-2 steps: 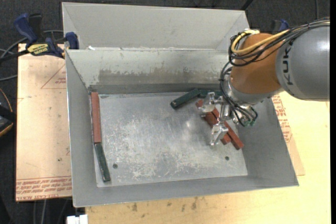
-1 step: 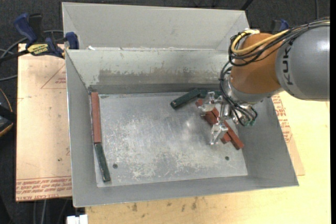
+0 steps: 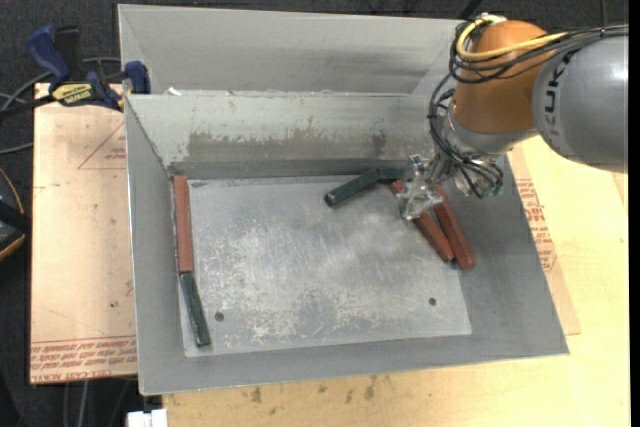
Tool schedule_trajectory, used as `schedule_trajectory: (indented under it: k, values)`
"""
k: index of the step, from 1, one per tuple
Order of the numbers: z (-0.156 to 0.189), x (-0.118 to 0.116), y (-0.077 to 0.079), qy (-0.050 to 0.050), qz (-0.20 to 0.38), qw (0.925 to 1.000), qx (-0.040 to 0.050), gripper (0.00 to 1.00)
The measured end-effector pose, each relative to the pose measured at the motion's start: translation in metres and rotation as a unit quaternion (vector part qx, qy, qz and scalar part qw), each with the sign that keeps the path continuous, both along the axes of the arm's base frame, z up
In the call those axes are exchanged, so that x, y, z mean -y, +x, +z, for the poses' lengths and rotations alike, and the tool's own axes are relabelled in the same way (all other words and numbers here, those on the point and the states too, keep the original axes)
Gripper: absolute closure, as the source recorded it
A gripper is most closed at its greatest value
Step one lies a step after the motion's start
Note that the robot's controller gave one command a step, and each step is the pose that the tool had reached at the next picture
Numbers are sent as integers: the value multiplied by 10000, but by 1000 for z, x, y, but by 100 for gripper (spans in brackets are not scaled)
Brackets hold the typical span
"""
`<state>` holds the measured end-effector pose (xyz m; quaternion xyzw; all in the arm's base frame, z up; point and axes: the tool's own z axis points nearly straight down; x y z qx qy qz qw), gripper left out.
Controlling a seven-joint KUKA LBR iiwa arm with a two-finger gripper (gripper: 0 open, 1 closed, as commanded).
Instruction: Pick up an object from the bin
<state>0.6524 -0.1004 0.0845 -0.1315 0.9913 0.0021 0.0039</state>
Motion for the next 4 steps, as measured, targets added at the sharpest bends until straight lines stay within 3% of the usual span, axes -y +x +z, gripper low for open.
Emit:
schedule_trajectory:
  k: [1,2,3,4]
  values:
    - [-4,2,-7,-3,15,9998,-182,0]
    - [-4,1,-6,1,15,9999,-161,0]
    - [18,12,-12,11,757,9971,-106,0]
    - [48,34,-6,-55,1685,9857,33,0]
